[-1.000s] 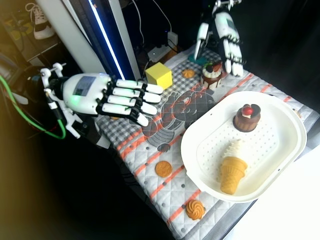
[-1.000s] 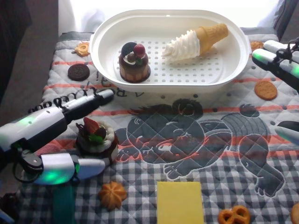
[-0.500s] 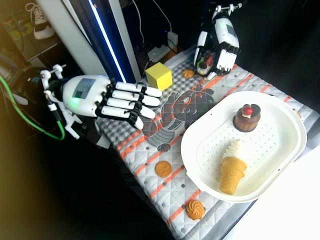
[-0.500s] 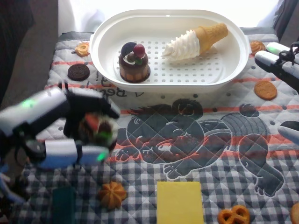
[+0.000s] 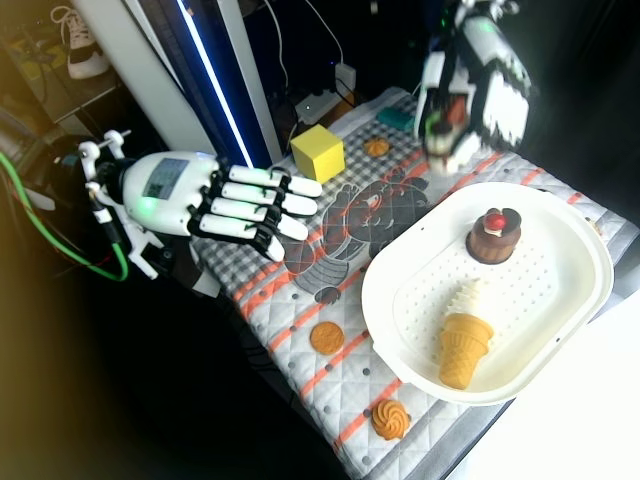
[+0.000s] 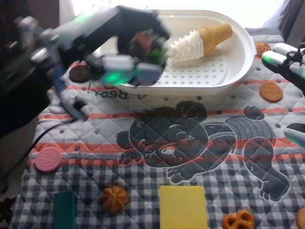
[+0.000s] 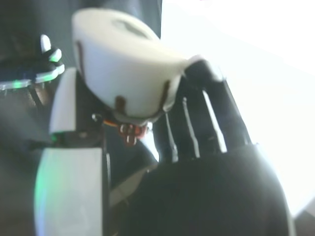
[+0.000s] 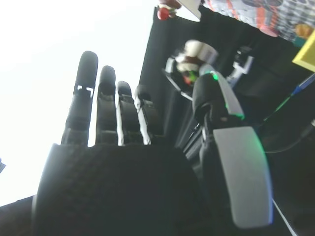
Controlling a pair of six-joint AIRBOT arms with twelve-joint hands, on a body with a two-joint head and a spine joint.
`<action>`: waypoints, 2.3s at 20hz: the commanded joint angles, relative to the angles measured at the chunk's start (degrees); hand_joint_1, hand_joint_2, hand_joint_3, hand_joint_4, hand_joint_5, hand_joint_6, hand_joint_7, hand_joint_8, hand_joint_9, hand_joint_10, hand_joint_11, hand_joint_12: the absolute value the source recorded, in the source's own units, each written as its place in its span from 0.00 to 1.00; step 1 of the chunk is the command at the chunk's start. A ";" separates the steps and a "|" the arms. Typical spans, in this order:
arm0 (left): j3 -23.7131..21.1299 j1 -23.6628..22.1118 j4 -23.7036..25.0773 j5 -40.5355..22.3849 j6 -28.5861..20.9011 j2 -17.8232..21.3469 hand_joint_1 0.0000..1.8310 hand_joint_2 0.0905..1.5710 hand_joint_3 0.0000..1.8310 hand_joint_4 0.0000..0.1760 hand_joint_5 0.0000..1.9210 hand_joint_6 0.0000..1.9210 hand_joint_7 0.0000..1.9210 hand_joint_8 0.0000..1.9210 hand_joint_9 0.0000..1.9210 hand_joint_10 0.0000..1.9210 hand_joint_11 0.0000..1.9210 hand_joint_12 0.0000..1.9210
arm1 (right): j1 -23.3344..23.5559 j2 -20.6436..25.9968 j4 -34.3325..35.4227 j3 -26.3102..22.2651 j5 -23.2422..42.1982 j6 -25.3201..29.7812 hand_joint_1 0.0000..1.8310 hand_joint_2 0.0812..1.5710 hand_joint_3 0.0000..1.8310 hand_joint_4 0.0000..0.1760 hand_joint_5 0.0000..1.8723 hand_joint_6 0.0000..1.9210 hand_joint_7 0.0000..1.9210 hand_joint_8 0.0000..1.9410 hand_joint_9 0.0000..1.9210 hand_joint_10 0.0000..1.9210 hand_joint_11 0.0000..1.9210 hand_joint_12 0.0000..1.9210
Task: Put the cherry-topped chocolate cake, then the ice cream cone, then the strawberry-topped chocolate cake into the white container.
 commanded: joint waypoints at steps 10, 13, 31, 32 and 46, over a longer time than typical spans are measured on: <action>14.31 -6.34 -7.91 9.55 2.66 -12.48 0.70 0.75 0.00 0.00 0.32 0.46 0.40 0.71 0.22 0.72 0.05 1.00 | -0.39 -0.06 -0.23 0.77 7.34 0.76 0.28 0.86 0.00 0.00 0.00 0.00 0.00 0.00 0.00 0.25 0.00 0.74; 14.19 -5.77 -8.03 9.65 2.68 -12.55 0.58 0.68 0.00 0.26 0.13 0.20 0.14 0.34 0.08 0.59 0.02 0.95 | -0.50 -0.06 -0.20 0.76 7.35 0.98 0.27 0.87 0.00 0.00 0.00 0.00 0.00 0.00 0.00 0.24 0.00 0.72; -4.88 10.89 -2.03 -21.71 -11.56 6.86 0.28 0.82 0.00 1.00 0.00 0.00 0.00 0.00 0.00 0.00 0.00 0.26 | -0.80 0.63 -0.02 -0.11 8.20 1.20 0.33 0.82 0.00 0.00 0.00 0.00 0.02 0.00 0.00 0.29 0.00 0.67; -6.71 13.25 -2.01 -24.81 -11.58 8.57 0.30 0.82 0.00 1.00 0.00 0.00 0.00 0.00 0.01 0.00 0.00 0.34 | -0.99 0.72 0.24 -0.21 8.76 1.20 0.33 0.82 0.00 0.00 0.00 0.00 0.02 0.00 0.00 0.28 0.00 0.64; -18.56 31.63 -4.18 -50.27 -11.57 18.54 0.36 0.82 0.00 0.83 0.03 0.00 0.04 0.00 0.05 0.00 0.00 0.26 | -1.59 2.25 2.62 -1.01 15.60 0.03 0.29 0.79 0.00 0.02 0.00 0.00 0.00 0.00 0.00 0.27 0.00 0.70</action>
